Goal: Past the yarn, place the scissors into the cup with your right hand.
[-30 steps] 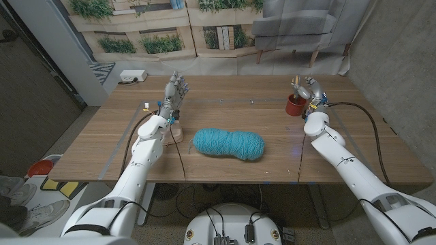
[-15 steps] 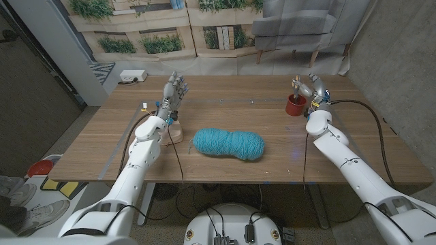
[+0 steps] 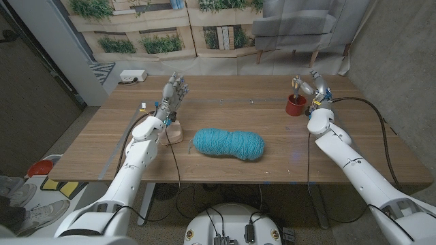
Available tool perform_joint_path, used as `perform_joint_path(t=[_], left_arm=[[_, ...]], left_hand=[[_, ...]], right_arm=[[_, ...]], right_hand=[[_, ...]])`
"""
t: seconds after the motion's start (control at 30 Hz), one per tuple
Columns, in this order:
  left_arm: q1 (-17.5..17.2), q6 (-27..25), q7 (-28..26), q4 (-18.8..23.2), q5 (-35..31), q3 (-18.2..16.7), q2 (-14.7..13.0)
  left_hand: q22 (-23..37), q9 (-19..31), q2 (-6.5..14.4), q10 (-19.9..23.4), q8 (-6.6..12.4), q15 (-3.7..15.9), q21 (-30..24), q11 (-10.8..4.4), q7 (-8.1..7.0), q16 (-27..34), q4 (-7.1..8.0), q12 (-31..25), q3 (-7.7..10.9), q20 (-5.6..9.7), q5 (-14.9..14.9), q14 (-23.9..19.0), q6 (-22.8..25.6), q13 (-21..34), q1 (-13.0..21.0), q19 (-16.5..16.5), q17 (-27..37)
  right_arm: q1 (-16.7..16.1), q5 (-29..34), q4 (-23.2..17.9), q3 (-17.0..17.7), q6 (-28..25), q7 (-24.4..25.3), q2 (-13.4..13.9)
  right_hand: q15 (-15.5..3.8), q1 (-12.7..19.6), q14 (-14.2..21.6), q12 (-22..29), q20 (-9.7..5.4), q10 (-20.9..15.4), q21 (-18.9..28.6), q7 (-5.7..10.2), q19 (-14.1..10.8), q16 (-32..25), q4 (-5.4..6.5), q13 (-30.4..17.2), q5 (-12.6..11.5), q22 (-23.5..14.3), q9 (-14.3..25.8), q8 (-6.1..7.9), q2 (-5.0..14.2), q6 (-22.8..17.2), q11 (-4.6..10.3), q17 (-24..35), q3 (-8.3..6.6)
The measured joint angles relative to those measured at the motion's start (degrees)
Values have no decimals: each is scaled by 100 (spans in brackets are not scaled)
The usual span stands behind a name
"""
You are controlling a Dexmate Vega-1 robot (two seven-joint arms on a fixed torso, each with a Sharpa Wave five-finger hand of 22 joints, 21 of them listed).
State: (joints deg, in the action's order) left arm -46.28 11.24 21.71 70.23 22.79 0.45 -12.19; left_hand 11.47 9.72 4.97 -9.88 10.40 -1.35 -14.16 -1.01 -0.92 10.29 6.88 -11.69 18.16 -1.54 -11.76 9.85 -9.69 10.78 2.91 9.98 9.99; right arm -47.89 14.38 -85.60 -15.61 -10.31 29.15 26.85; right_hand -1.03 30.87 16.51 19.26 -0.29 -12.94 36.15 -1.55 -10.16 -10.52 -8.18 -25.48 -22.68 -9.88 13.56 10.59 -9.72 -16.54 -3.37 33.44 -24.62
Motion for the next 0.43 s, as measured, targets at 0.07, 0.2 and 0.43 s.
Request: perform_joint_path(t=[0.07,0.2,0.43], left_arm=[[72,0,101,-135,17,5,-35],[203,47,281,-371,42,12,-78],[476,213,634,-915,70,41,-141]], left_hand=[[0,0,0,0,0,0,0,0,0,0,0,0,0,0,0,0,0,0,0,0,0],[0,0,0,0,0,0,0,0,0,0,0,0,0,0,0,0,0,0,0,0,0],[0,0,0,0,0,0,0,0,0,0,0,0,0,1,0,0,0,0,0,0,0]], right_arm=[[-15,37,-55,-19,-78,14,0],[-55,94,-191,-43,-243,52,-2],[-181,136,-460,-49,-452,89,8]], right_hand=[[0,-1,0,-22,0,21,-21,-12,0,0,-20,25,-17,0,0,0,2,25,21,-22,20],[-4,-27,-173,-138,0,191,-71,-10,0,0,-4,80,-38,29,-27,0,-21,72,9,-92,54],[85,-183,-680,-520,61,661,-229,-22,-105,44,35,304,-85,29,-53,1,-14,248,29,-385,233]])
